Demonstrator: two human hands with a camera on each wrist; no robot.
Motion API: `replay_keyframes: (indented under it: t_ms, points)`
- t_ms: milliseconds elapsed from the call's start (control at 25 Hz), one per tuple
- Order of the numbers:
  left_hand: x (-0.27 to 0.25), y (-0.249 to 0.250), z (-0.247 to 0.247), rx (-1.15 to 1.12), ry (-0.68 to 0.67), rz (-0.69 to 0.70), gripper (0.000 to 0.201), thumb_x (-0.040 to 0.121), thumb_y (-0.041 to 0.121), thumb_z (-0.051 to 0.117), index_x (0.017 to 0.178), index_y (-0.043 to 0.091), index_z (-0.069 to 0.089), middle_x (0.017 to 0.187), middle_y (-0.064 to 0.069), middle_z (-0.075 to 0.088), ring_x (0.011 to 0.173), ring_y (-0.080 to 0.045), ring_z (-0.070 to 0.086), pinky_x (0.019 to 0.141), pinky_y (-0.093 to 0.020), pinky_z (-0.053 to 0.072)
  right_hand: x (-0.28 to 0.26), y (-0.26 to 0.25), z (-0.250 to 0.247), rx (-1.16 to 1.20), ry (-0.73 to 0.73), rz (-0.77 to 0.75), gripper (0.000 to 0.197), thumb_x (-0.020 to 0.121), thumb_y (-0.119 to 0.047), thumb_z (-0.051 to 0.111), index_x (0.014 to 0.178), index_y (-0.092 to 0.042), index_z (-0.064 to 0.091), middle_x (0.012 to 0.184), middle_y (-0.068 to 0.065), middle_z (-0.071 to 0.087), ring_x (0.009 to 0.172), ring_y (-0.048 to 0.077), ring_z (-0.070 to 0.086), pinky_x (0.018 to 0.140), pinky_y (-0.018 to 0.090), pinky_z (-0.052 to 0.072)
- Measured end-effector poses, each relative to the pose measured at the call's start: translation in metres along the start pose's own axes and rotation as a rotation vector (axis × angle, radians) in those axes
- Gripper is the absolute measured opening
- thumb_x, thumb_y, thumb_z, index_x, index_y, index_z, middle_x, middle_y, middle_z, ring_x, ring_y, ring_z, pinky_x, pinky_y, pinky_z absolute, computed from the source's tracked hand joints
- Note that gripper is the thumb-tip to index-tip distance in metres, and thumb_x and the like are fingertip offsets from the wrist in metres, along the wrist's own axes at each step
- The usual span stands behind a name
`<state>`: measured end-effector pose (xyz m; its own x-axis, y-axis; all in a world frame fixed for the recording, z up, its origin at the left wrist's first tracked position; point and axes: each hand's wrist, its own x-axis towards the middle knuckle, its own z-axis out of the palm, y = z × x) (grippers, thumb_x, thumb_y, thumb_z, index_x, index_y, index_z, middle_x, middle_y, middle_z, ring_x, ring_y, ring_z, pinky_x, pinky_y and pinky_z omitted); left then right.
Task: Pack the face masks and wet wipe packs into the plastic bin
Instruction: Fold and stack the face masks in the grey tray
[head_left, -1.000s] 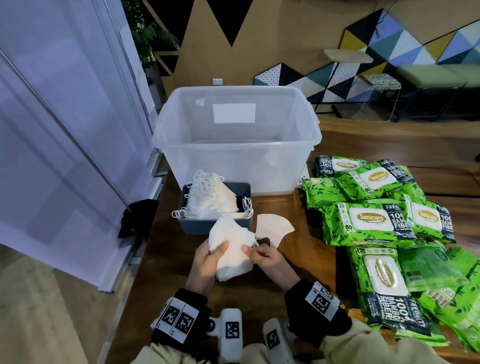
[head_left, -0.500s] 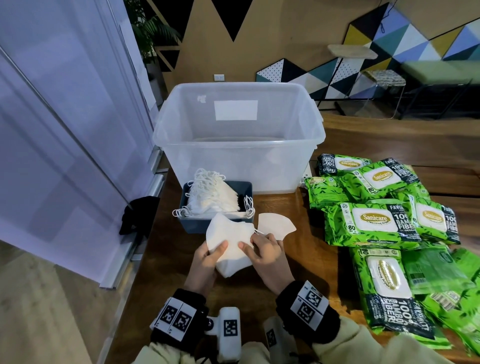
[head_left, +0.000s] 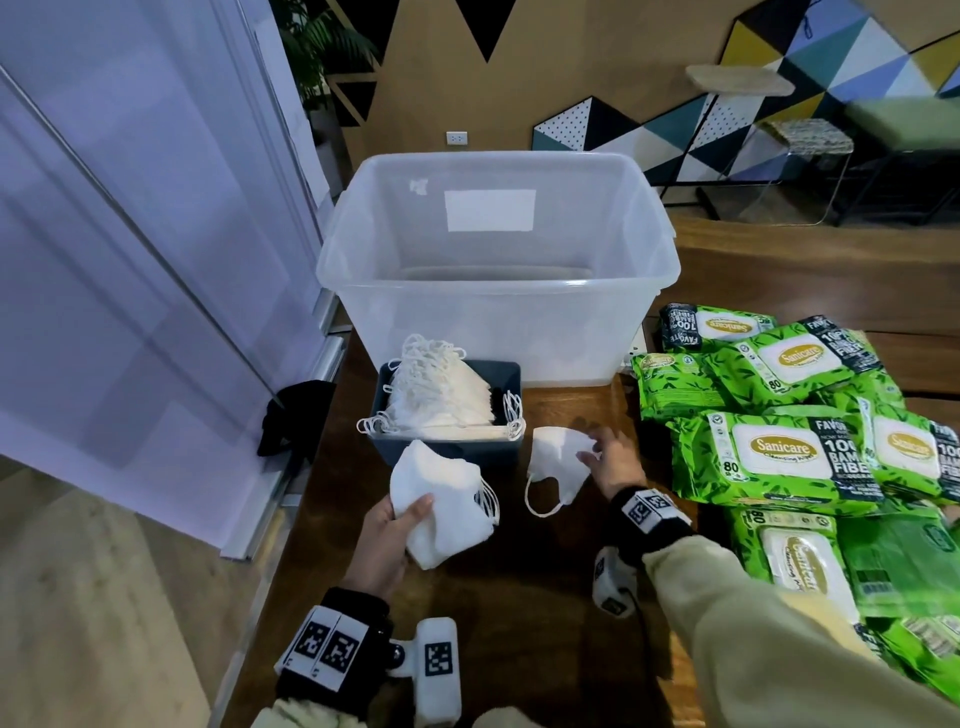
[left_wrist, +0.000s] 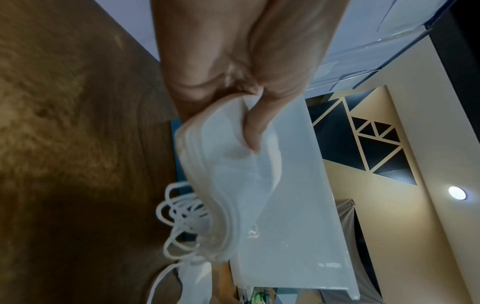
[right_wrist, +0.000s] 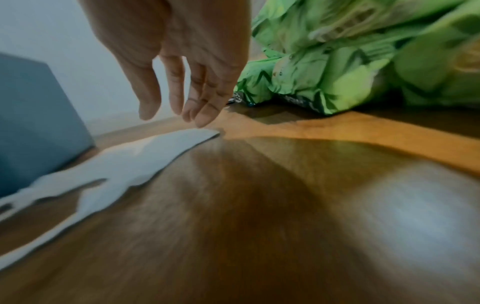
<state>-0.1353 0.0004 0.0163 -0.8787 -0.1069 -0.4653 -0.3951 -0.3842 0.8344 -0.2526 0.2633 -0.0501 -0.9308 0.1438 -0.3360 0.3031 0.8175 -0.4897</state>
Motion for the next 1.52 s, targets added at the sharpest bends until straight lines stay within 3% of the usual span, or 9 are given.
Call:
replay_keyframes:
  t_ms: [200, 320, 400, 520, 880, 1080, 1240, 1440, 1520]
  points:
    - [-0.003, 0.001, 0.000, 0.003, -0.022, -0.036, 0.018, 0.092, 0.002, 0.049, 0.104, 0.005, 0.063, 0.095, -0.007, 0.074, 0.080, -0.016, 0.072, 0.062, -0.026, 0.057, 0.044, -0.015, 0.003, -0.327, -0.095, -0.002, 0.073, 0.082, -0.037, 0.067, 0.136, -0.002, 0.031, 0.143, 0.021, 0.029, 0.133, 0.036, 0.024, 0.109, 0.040, 0.027]
    - [-0.003, 0.000, -0.004, -0.024, -0.031, -0.022, 0.023, 0.085, 0.010, 0.062, 0.106, 0.004, 0.062, 0.094, -0.006, 0.075, 0.082, -0.016, 0.072, 0.063, -0.026, 0.057, 0.040, -0.017, 0.001, -0.297, -0.153, -0.019, 0.062, 0.082, -0.031, 0.068, 0.132, -0.006, 0.042, 0.137, 0.019, 0.043, 0.128, 0.034, 0.037, 0.103, 0.037, 0.035]
    - [-0.001, -0.001, -0.008, -0.036, -0.050, -0.023, 0.045, 0.066, 0.025, 0.081, 0.103, 0.005, 0.065, 0.096, -0.008, 0.074, 0.083, -0.017, 0.072, 0.063, -0.026, 0.057, 0.024, -0.016, -0.005, -0.063, -0.155, -0.045, 0.049, 0.079, -0.018, 0.071, 0.122, -0.010, 0.050, 0.120, 0.016, 0.058, 0.112, 0.031, 0.053, 0.085, 0.028, 0.042]
    - [0.000, 0.005, -0.007, 0.004, -0.046, -0.032, 0.016, 0.083, 0.009, 0.063, 0.099, 0.006, 0.064, 0.093, -0.005, 0.075, 0.079, -0.014, 0.072, 0.063, -0.025, 0.057, -0.026, -0.017, -0.024, 0.139, -0.134, -0.245, 0.029, 0.075, -0.007, 0.071, 0.096, -0.013, 0.052, 0.092, 0.006, 0.057, 0.087, 0.021, 0.052, 0.064, 0.023, 0.030]
    - [0.001, 0.001, 0.021, 0.103, -0.090, -0.054, 0.014, 0.093, 0.003, 0.048, 0.096, 0.007, 0.062, 0.082, -0.003, 0.072, 0.068, -0.011, 0.070, 0.056, -0.022, 0.056, -0.118, -0.067, -0.068, 0.225, -0.099, -0.590, 0.009, 0.085, -0.010, 0.064, 0.091, -0.015, 0.070, 0.087, -0.002, 0.070, 0.077, 0.009, 0.061, 0.073, 0.022, 0.045]
    - [-0.005, 0.013, 0.017, 0.239, -0.387, 0.030, 0.033, 0.081, 0.025, 0.068, 0.104, 0.002, 0.062, 0.084, 0.000, 0.075, 0.080, -0.013, 0.067, 0.067, -0.020, 0.052, -0.135, -0.098, -0.087, 0.034, -0.711, -0.778, 0.014, 0.082, -0.008, 0.068, 0.096, -0.006, 0.070, 0.092, 0.011, 0.069, 0.080, 0.011, 0.060, 0.075, 0.024, 0.043]
    - [-0.012, 0.008, 0.020, 0.385, -0.541, 0.113, 0.058, 0.054, 0.055, 0.079, 0.093, 0.014, 0.068, 0.084, 0.007, 0.073, 0.082, -0.001, 0.065, 0.074, -0.016, 0.049, -0.125, -0.113, -0.069, -0.165, -0.473, -0.858, 0.026, 0.078, -0.005, 0.068, 0.103, -0.010, 0.065, 0.100, 0.004, 0.062, 0.088, 0.009, 0.052, 0.075, 0.021, 0.037]
    - [-0.019, 0.007, 0.027, 0.307, -0.404, 0.019, 0.012, 0.092, 0.010, 0.052, 0.096, 0.004, 0.061, 0.069, 0.006, 0.073, 0.065, 0.000, 0.066, 0.061, -0.014, 0.050, -0.124, -0.119, -0.061, -0.028, -0.418, -0.717, 0.030, 0.074, -0.004, 0.073, 0.095, -0.014, 0.054, 0.094, -0.003, 0.056, 0.085, 0.012, 0.052, 0.063, 0.021, 0.036]
    - [-0.019, 0.009, 0.030, 0.306, -0.316, -0.064, 0.036, 0.102, 0.020, 0.031, 0.087, 0.007, 0.061, 0.068, 0.000, 0.073, 0.056, 0.000, 0.066, 0.053, -0.012, 0.049, -0.125, -0.119, -0.058, -0.006, -0.406, -0.699, 0.031, 0.073, -0.004, 0.074, 0.092, -0.017, 0.053, 0.094, -0.002, 0.056, 0.087, 0.012, 0.051, 0.063, 0.019, 0.036]
